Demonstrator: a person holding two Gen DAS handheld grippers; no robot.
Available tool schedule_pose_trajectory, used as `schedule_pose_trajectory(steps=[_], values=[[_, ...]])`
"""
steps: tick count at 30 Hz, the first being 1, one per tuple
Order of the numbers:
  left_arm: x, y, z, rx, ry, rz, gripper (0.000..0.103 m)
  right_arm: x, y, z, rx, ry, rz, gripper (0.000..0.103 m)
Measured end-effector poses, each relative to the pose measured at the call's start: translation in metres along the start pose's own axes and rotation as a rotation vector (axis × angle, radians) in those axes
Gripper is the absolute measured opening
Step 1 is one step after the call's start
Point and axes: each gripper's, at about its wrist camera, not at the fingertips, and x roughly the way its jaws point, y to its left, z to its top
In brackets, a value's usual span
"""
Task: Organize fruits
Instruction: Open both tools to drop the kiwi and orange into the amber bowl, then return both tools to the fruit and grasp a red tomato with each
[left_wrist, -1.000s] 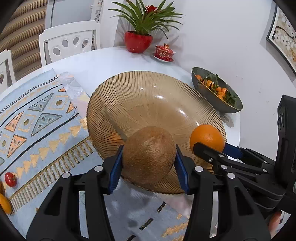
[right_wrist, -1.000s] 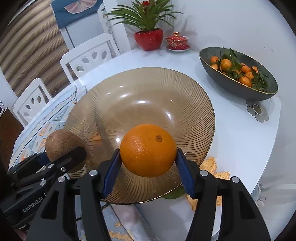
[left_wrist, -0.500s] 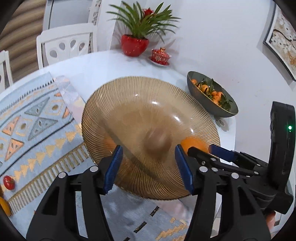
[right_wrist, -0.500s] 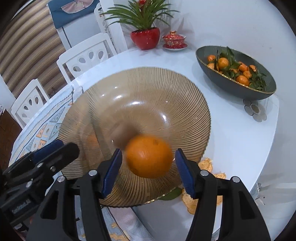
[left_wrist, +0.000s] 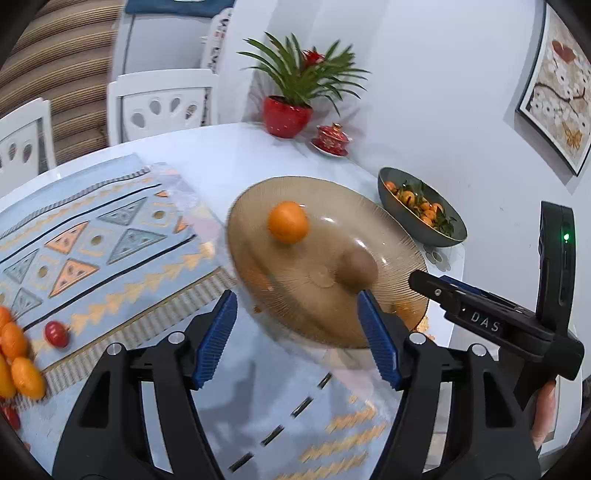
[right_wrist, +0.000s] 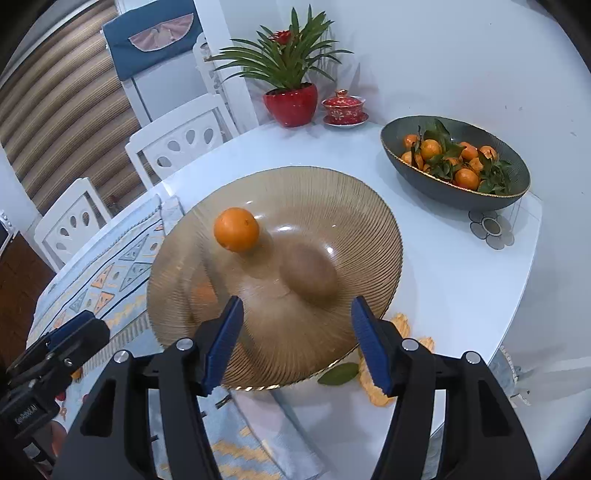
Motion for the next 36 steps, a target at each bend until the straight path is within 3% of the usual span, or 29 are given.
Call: schedule_pose_trajectory(steps=[13,22,27,29,33,36], values=[[-0.072,0.046,-0.040,-0.101,-0.042,0.068,0.068,-0.023,0.029,-0.022,-0.031,-0.005,0.058,0.061],[-0.169,0.103,-0.081,-0.181,-0.145,0.162,0.070,-0.028,0.091,-0.045,-0.135,0.014,0.166,0.061],[-0.234,0.147,-0.100,-0.269,-0.226,0.305,0.073,-0.025,0.144,-0.067,-0.236,0.035,0.243,0.063],[-0.252,0.167,-0.116,-0.314,-0.243,0.394,0.074,-0.020,0.168,-0.080,-0.293,0.047,0.271,0.064],[-0.263,0.202,-0.144,-0.371,-0.252,0.471,0.074,-0.007,0.207,-0.108,-0.395,0.046,0.357,0.067],[-0.253,0.226,-0.162,-0.402,-0.212,0.527,0.073,0.009,0.227,-0.130,-0.450,0.067,0.389,0.067]])
